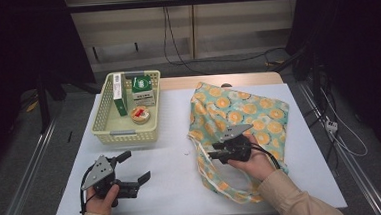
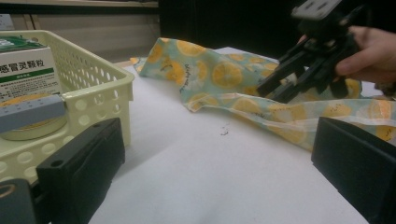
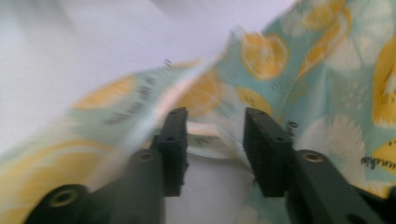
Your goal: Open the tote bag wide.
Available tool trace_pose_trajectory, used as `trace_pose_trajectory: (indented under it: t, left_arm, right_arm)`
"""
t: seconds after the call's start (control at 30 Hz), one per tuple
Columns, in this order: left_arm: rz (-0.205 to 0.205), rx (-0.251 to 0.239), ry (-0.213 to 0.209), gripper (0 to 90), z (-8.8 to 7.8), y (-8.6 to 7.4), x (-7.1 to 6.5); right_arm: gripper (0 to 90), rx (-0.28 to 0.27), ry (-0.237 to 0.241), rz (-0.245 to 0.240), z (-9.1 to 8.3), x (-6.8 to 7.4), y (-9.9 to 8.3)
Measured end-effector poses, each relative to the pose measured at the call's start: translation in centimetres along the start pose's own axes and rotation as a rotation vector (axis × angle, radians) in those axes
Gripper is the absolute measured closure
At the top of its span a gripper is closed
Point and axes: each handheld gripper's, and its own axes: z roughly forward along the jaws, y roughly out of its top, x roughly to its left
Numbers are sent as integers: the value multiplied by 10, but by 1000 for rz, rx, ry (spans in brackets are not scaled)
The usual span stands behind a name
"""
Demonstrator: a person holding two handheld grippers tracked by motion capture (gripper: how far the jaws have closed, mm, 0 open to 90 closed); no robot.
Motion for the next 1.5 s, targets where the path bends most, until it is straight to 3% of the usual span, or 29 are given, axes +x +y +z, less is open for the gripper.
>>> trace_pose_trajectory:
  t: [0.1,0.2,0.23,0.43,0.57,0.73,0.77,0.87,0.93,1.03,1.13,1.17,1.2,1.23,1.27,1.33,1.4,1.5]
  left_arm:
    - [-7,2,-2,25,0,-1,0]
    - [-6,4,0,25,1,-2,1]
    - [-2,6,0,25,1,-2,2]
    - [-2,9,-4,25,2,-1,0]
    - [-9,10,-4,26,2,-2,0]
    - [-9,10,-5,26,2,-2,0]
    - [-8,10,-4,26,2,-2,0]
    - [-1,7,-3,25,2,-1,0]
    - [-3,12,-3,25,2,-2,0]
    - [-7,13,-1,26,2,-2,0]
    - [-6,4,2,26,1,-1,0]
    - [-10,2,2,25,0,-1,0]
    - [-10,2,2,26,0,-1,0]
    - [-8,5,2,25,-1,-1,0]
    - [-7,6,3,25,-1,-2,1]
    - [-9,5,3,25,-1,-2,1]
    - [-5,10,2,26,0,-2,1]
    - [1,12,2,26,0,-2,0]
  right_arm:
    - [393,21,-54,31,9,-14,-8]
    - [403,24,-52,12,12,-15,-10]
    - [418,22,-51,11,13,-15,-10]
    - [747,-8,-44,16,19,-14,-8]
    - [897,-6,-46,13,20,-17,-6]
    - [900,8,-56,16,20,-17,-3]
    - [900,-6,-24,51,19,-17,-1]
    - [900,-46,9,74,16,-15,4]
    - [900,-83,58,70,12,-6,16]
    - [900,-97,89,55,11,2,24]
    - [900,-85,83,11,12,10,29]
    - [900,-76,57,-5,13,10,28]
    - [879,-65,51,-13,13,8,25]
    - [792,-49,49,-8,14,5,22]
    - [695,-40,18,4,13,2,19]
    - [630,-16,-3,-14,11,-3,12]
    - [490,6,-18,0,8,-7,6]
    - [453,31,-43,-14,2,-11,-2]
